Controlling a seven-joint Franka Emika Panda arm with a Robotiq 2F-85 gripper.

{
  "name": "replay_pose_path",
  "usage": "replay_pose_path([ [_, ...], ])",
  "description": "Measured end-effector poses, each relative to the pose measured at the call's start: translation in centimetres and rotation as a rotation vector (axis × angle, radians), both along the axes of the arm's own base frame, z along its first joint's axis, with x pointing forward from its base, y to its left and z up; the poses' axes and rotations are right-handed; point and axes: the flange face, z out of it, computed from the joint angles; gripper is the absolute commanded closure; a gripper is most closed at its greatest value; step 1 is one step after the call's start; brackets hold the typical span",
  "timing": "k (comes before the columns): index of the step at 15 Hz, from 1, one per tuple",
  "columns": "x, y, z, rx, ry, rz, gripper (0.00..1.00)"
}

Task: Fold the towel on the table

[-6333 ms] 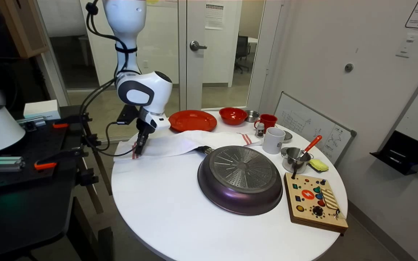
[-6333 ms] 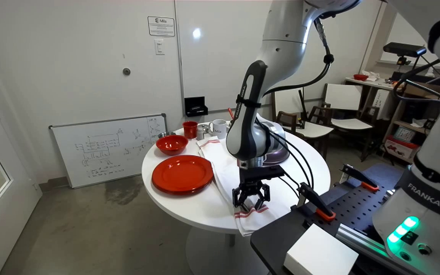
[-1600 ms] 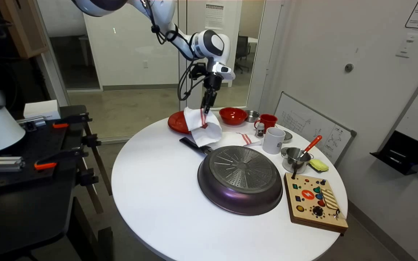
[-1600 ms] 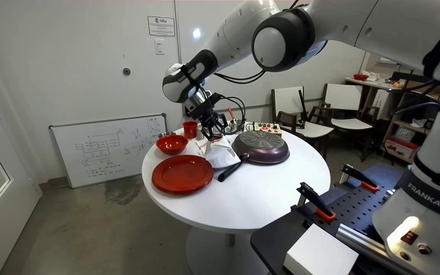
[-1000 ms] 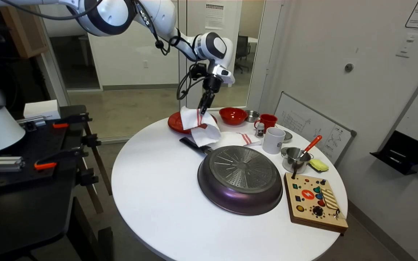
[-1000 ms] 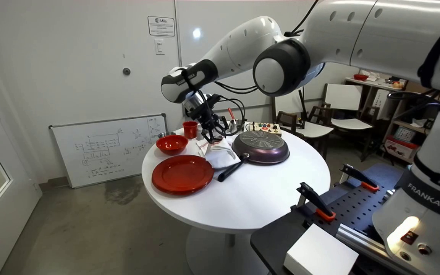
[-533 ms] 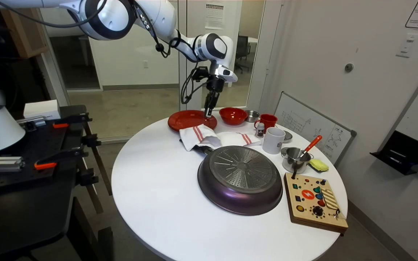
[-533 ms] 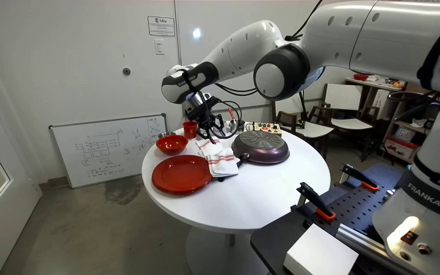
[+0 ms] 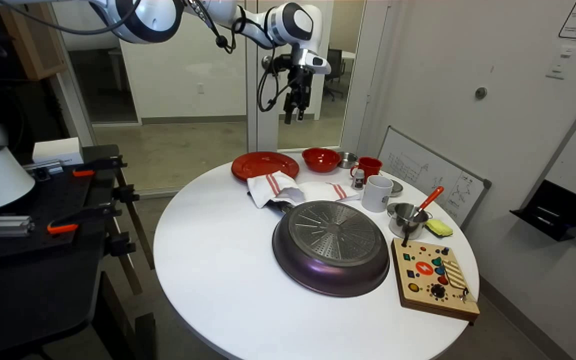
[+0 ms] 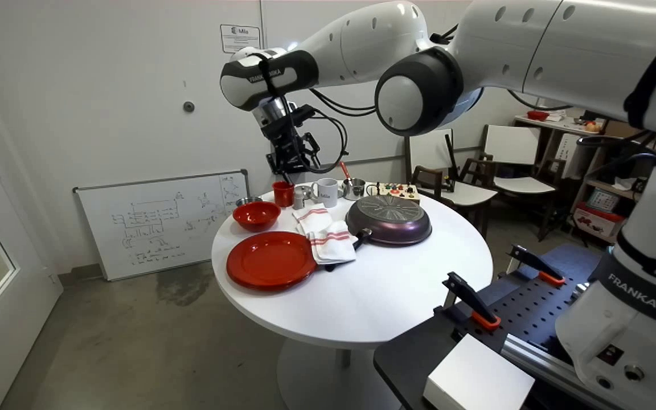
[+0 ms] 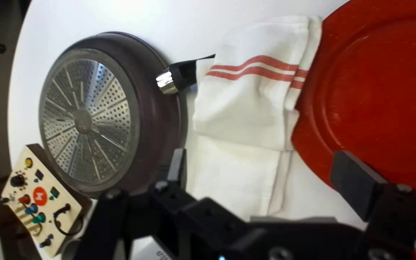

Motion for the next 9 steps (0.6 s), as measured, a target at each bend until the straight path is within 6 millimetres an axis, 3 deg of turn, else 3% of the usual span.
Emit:
replay_pose_path([
  [2,-0.5,1.9,0.6,0.083,0.035,0.057,0.00],
  [5,-2.5,4.3,-0.3,0.170,0.163,0.078,0.00],
  [9,-6.0,5.2,-2.4,0.134,0.359,-0.041,0.00],
])
